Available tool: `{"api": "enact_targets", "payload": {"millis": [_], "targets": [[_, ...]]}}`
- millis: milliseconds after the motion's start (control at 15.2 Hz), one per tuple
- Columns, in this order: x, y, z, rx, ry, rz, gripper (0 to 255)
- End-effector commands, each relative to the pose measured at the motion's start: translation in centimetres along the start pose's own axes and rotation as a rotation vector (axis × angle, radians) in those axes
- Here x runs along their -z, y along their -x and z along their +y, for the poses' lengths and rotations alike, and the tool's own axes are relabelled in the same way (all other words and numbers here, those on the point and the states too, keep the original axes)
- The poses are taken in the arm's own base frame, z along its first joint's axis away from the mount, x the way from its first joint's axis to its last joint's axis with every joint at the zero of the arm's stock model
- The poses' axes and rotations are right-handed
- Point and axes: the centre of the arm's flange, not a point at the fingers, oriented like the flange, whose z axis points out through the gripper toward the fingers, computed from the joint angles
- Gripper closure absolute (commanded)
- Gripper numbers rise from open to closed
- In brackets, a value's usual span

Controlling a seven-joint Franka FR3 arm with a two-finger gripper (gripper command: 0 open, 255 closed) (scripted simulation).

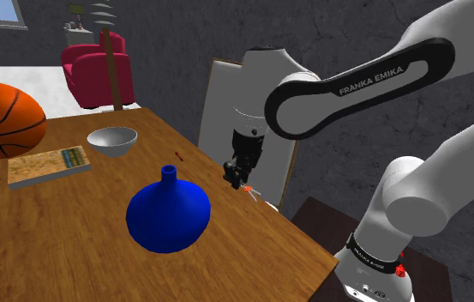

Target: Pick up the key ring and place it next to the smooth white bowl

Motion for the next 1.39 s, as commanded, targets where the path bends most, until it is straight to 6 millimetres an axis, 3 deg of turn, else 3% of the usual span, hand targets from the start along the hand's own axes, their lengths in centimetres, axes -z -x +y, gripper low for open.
{"api": "enact_targets", "payload": {"millis": [0,726,1320], "targets": [[1.0,-0.1,0.0,0.0,0.0,-0.001,255],[6.7,-0.4,0.2,0.0,0.0,-0.001,255],[6.4,-10.5,-6.0,0.0,0.0,-0.001,255]]}}
